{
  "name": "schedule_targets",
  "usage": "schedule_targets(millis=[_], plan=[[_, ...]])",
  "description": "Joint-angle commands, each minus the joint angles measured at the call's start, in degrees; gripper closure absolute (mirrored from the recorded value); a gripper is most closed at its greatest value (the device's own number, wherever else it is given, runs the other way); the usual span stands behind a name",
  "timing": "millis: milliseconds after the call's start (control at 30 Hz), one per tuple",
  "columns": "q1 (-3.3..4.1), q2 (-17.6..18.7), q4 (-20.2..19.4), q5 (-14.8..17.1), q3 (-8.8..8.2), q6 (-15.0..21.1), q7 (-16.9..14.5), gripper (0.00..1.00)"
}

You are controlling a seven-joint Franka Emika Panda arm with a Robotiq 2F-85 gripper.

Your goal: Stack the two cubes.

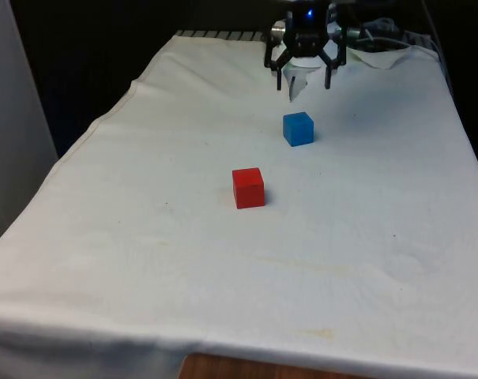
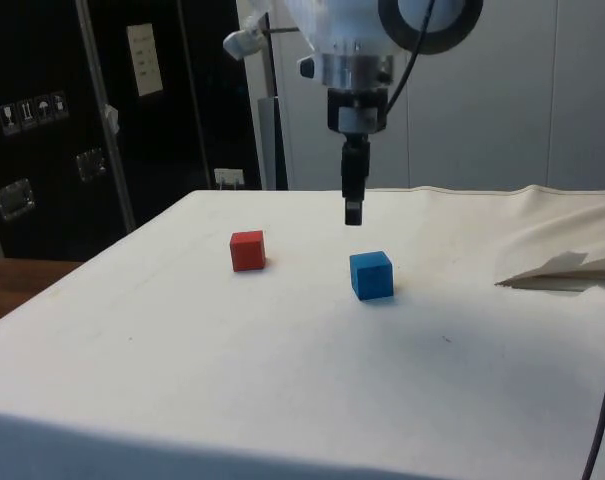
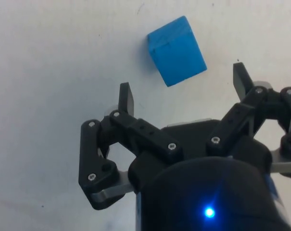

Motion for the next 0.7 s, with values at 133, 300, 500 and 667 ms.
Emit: schedule_targets(millis=[133, 300, 500, 667], plan=[[0.0, 1.9, -1.3, 0.1, -0.17, 4.4, -2.2, 0.0], [0.0, 3.6, -1.9, 0.2, -0.29, 7.2, -3.8, 0.0], [0.0, 5.7, -2.5, 0.4, -0.34, 10.2, -5.7, 0.0], [-0.06, 7.4, -2.9, 0.6, -0.29, 12.5, -7.4, 0.0]])
